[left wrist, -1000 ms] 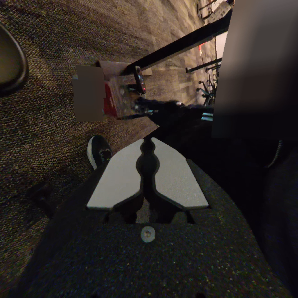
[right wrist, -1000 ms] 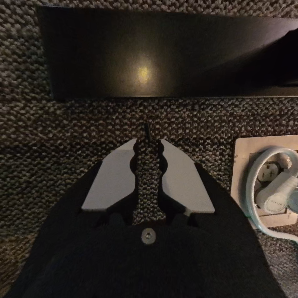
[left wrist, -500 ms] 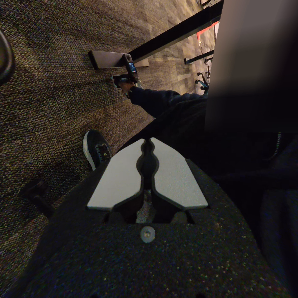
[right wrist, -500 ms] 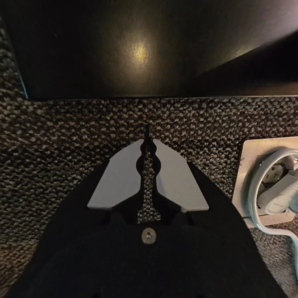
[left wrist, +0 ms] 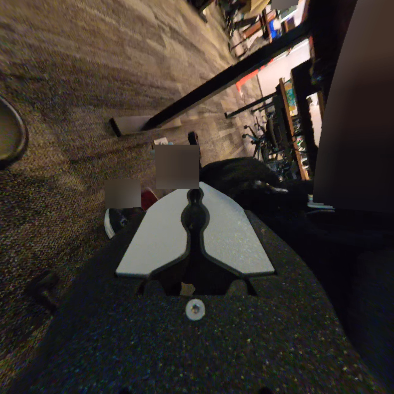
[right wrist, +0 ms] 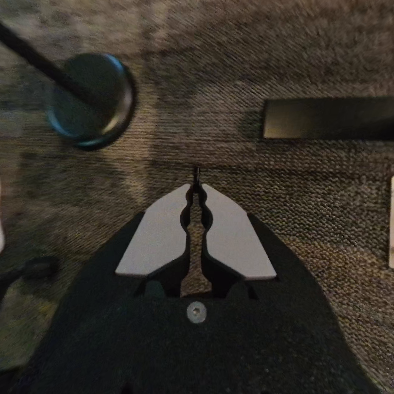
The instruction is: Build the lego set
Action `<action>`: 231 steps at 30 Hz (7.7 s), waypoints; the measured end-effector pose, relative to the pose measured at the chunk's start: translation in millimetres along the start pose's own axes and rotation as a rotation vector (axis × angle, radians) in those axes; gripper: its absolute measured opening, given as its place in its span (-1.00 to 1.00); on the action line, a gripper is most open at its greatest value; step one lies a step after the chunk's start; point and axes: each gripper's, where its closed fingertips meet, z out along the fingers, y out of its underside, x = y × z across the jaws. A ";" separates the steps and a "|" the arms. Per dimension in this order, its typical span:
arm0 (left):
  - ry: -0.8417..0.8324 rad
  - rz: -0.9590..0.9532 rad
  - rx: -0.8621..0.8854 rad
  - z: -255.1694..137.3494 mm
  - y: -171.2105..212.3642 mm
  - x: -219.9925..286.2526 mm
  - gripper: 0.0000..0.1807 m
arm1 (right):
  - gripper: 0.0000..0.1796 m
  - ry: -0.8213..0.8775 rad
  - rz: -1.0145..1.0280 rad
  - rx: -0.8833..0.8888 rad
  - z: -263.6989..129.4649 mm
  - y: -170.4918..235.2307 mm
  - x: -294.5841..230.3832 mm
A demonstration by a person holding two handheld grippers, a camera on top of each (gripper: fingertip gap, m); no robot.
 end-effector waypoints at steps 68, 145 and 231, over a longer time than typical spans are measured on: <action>1.423 1.169 -0.258 335.9 128.2 687.4 -1.00 | -0.96 0.511 -0.116 0.510 -796.7 -85.8 -71.8; 0.869 1.613 -0.601 295.9 112.5 554.2 -0.93 | -0.92 0.331 -0.067 0.140 -724.9 -112.5 -30.0; 0.894 1.146 -0.482 301.4 109.0 604.8 -0.93 | -0.92 0.465 0.188 0.648 -774.0 -145.6 -35.2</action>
